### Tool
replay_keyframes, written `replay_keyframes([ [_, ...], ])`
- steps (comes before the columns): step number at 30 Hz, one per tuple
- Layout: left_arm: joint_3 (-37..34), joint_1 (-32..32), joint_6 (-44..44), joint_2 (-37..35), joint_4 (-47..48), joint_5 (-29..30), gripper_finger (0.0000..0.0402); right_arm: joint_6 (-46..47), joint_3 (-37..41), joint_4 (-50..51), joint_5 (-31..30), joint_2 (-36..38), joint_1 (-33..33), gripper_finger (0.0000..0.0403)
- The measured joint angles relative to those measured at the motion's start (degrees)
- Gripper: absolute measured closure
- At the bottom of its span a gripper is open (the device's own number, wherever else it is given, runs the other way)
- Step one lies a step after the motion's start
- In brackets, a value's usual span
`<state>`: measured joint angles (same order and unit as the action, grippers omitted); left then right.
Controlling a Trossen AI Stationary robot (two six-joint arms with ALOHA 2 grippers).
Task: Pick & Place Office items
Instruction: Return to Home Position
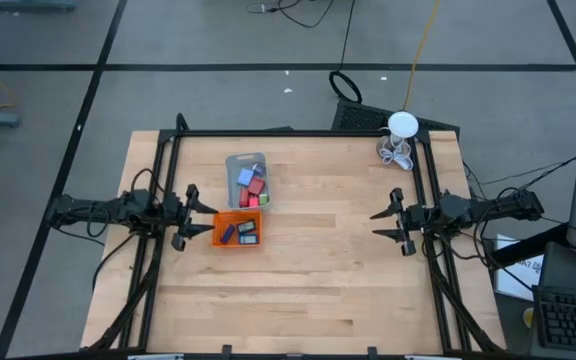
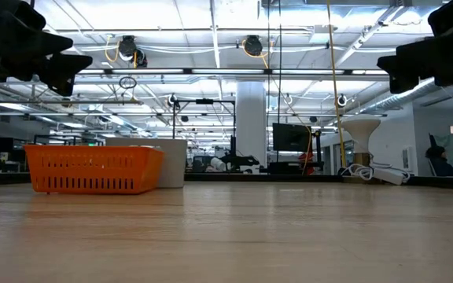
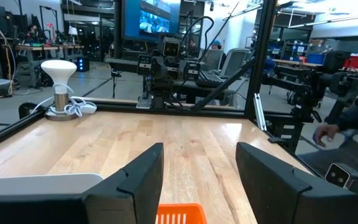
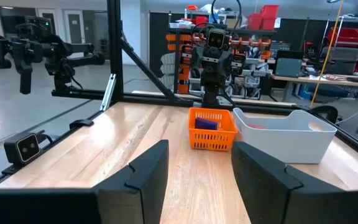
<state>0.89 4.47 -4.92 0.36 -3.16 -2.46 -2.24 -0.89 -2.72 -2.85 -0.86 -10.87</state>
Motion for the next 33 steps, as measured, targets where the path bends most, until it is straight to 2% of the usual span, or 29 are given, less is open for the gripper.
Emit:
replay_keyframes([
  [15, 0.0, 0.0, -0.03, 0.0, 0.0, 0.0, 0.0224, 0.02, 0.02, -0.04, -0.02, 0.0, 0.0, 0.0238],
  [33, 0.0, 0.0, -0.01, 0.0, 0.0, 0.0, 0.0182, 0.02, 0.02, -0.07, -0.02, 0.0, 0.0, 0.0238],
])
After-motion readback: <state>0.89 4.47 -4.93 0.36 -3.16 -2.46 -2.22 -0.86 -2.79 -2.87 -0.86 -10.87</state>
